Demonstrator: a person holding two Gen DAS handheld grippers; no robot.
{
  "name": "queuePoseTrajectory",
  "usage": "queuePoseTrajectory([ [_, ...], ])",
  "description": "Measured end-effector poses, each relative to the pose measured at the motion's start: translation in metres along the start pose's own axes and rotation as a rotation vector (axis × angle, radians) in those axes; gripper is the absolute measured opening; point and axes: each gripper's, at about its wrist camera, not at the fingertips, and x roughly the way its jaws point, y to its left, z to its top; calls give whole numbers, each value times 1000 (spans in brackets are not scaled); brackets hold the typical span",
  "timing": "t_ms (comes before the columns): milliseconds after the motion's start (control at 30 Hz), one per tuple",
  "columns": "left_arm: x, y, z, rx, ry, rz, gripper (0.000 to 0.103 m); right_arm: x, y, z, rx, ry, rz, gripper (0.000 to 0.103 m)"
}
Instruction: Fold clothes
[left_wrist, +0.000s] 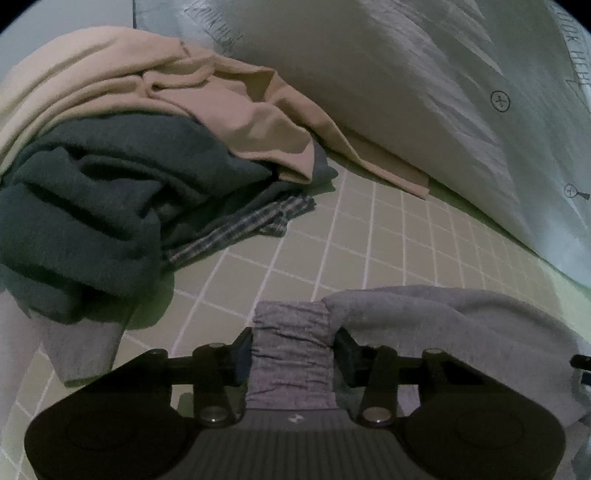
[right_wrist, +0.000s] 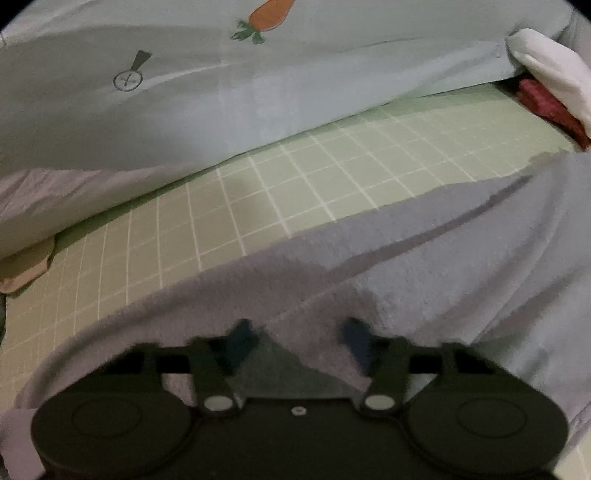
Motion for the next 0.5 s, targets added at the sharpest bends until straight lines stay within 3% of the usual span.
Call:
queuePoseTrajectory([
  [33,-1,0,1,3,-8,-1,39,-1,1,2,-14,-2,-3,1],
  [200,-10,-2,13,18,-82,-7,18,-10,-1,27,-15,-46,64,1],
  [300,-10,-3,26,-5,-133,-3,17,-19,8,51,-15,-131,108,0],
  [400,1,-7,36,-23,-121,10,27,-16,20,67,-48,-193,137,1],
  [467,7,-10,37,-22,-91,35,42,-4,27,70,-112,-158,135,18],
  [500,7,-11,35,-22,-83,51,48,-4,27,66,-121,-151,112,44],
])
